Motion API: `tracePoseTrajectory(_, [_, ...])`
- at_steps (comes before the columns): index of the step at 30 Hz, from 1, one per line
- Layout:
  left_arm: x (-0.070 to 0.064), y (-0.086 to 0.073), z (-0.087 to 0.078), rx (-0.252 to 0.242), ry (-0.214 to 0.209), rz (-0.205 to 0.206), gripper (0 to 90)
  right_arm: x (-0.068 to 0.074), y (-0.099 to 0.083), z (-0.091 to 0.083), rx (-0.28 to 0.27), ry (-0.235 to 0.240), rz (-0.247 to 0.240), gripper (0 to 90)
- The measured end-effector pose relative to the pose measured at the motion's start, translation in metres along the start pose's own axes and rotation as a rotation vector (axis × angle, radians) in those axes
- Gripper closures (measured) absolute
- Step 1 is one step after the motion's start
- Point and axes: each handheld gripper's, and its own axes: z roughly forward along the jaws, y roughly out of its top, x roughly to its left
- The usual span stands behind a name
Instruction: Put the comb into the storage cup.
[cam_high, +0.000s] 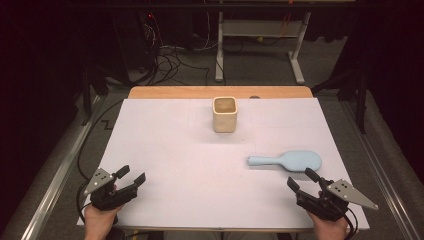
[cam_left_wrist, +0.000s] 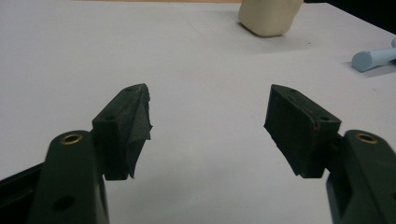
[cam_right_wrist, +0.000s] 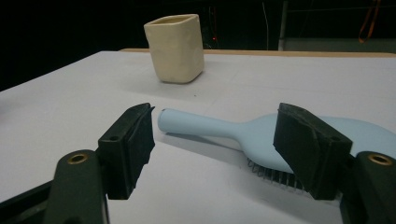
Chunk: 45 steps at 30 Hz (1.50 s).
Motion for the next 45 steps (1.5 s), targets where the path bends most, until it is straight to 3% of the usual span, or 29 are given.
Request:
tracePoseTrajectory(24, [0.001,0.0,0.0,-0.004,0.0,-0.011,31.8,0.015,0.016,0.035,-0.005,0.061,-0.045,29.7])
tracePoseTrajectory(45, [0.001,-0.001,0.0,-0.004,0.001,-0.011,31.8,0.024,0.034,0.078,0.063,0.084,-0.039,32.3])
